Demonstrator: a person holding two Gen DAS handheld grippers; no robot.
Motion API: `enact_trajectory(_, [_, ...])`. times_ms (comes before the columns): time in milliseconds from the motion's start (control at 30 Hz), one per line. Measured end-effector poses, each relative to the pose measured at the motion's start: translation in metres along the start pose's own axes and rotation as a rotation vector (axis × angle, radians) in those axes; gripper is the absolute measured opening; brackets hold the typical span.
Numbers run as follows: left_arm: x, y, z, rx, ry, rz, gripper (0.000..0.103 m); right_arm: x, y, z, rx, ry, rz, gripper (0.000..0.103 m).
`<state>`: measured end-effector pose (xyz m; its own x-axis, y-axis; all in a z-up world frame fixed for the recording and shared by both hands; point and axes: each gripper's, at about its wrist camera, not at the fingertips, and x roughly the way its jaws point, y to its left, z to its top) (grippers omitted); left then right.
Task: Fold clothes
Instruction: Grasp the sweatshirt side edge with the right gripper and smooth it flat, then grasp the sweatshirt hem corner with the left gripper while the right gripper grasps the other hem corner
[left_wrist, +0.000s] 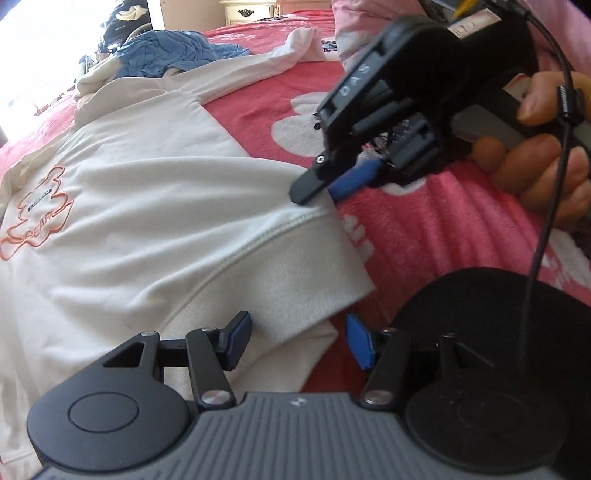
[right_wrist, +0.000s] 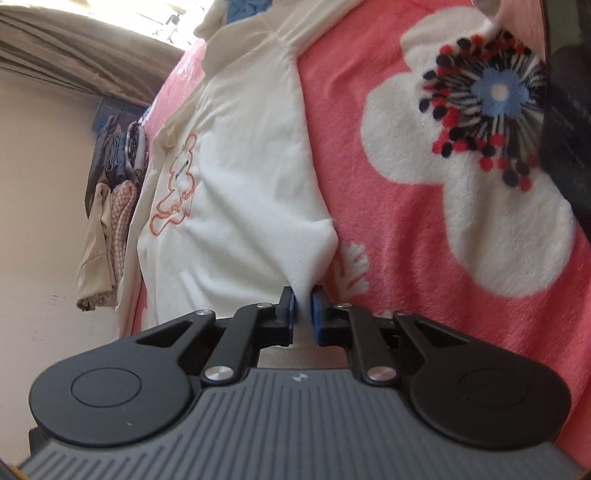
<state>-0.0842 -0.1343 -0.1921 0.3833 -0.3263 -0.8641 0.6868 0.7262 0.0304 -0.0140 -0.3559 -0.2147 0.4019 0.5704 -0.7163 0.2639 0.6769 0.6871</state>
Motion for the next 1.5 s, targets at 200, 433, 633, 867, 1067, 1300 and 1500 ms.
enact_trajectory(200, [-0.001, 0.013, 0.0, -0.028, 0.013, -0.014, 0.058, 0.009, -0.024, -0.007, 0.042, 0.08, 0.033, 0.051])
enact_trajectory(433, [-0.044, 0.051, -0.02, -0.199, 0.026, -0.015, 0.059, 0.019, -0.014, -0.016, 0.02, 0.132, 0.107, 0.051])
enact_trajectory(633, [-0.107, 0.122, -0.068, -0.366, 0.056, 0.146, 0.063, -0.001, 0.004, -0.024, -0.079, 0.059, 0.006, 0.053])
enact_trajectory(867, [-0.123, 0.248, -0.144, -0.728, 0.116, 0.284, 0.064, 0.002, 0.003, -0.031, -0.004, 0.056, -0.015, 0.06])
enact_trajectory(1067, [-0.092, 0.299, -0.174, -0.881, 0.096, 0.132, 0.059, 0.017, -0.01, -0.027, 0.209, -0.002, 0.034, 0.06])
enact_trajectory(1300, [-0.079, 0.283, -0.168, -0.767, 0.136, 0.091, 0.045, 0.008, 0.019, -0.033, 0.148, -0.077, -0.081, 0.06])
enact_trajectory(1500, [-0.083, 0.286, -0.182, -0.833, 0.116, 0.058, 0.033, 0.011, 0.146, -0.095, -0.638, -0.096, -0.158, 0.06])
